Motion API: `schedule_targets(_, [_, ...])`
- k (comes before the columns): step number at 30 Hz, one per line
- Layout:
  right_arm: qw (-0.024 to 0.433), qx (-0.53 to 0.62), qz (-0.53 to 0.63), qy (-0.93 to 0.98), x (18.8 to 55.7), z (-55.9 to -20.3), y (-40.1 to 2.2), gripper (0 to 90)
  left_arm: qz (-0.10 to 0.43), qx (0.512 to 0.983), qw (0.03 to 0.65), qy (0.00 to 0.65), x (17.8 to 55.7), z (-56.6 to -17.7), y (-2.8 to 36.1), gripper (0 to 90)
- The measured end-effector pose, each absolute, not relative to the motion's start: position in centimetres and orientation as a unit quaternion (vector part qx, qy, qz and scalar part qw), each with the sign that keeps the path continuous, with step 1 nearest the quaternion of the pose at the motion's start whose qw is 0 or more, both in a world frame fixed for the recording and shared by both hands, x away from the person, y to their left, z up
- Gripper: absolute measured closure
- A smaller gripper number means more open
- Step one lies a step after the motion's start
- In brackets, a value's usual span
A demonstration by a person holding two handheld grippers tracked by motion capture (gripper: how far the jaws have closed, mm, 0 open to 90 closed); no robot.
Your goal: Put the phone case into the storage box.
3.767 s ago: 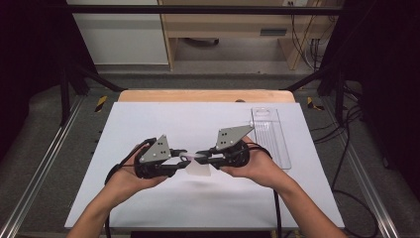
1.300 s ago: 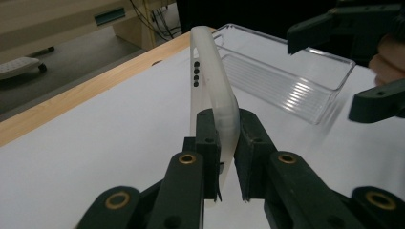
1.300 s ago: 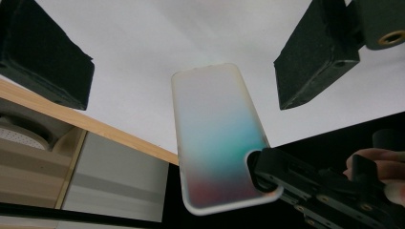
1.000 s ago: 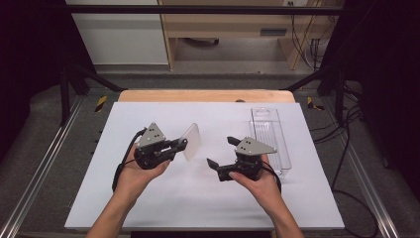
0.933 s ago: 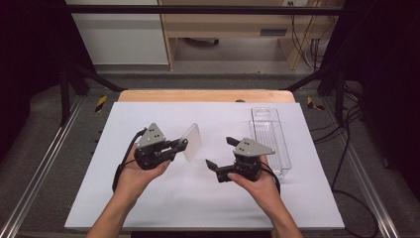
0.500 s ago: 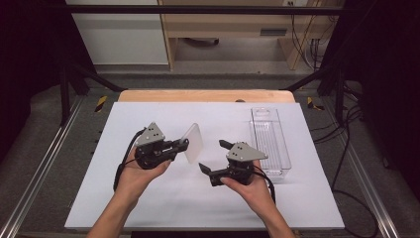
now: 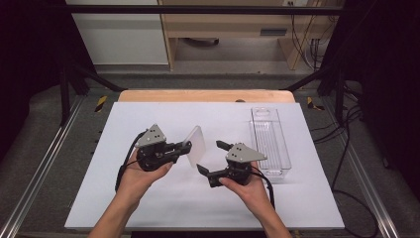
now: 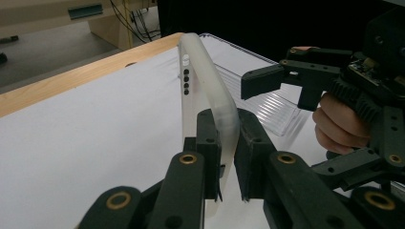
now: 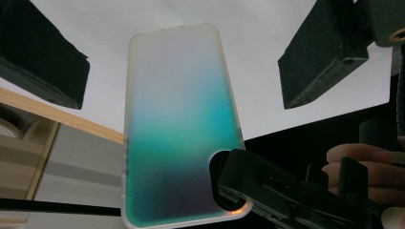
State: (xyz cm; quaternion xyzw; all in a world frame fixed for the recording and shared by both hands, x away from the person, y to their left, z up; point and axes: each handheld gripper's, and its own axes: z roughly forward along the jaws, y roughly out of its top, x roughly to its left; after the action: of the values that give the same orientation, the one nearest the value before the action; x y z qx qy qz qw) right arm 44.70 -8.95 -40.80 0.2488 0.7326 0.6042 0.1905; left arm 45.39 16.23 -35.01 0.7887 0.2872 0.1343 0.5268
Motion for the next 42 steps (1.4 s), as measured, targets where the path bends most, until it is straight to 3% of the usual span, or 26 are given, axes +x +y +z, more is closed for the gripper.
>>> schedule_targets(29, [0.171, 0.250, 0.616, 0.727, 45.2, -41.4, -8.8, 4.8, 0.079, 0.788, 0.550, 0.266, 44.6, -34.6, 14.3, 81.3])
schedule_targets(42, [0.158, 0.257, 0.634, 0.712, 45.4, -41.5, -8.9, 11.5, 0.057, 0.780, 0.565, 0.265, 44.6, -34.6, 14.2, 81.4])
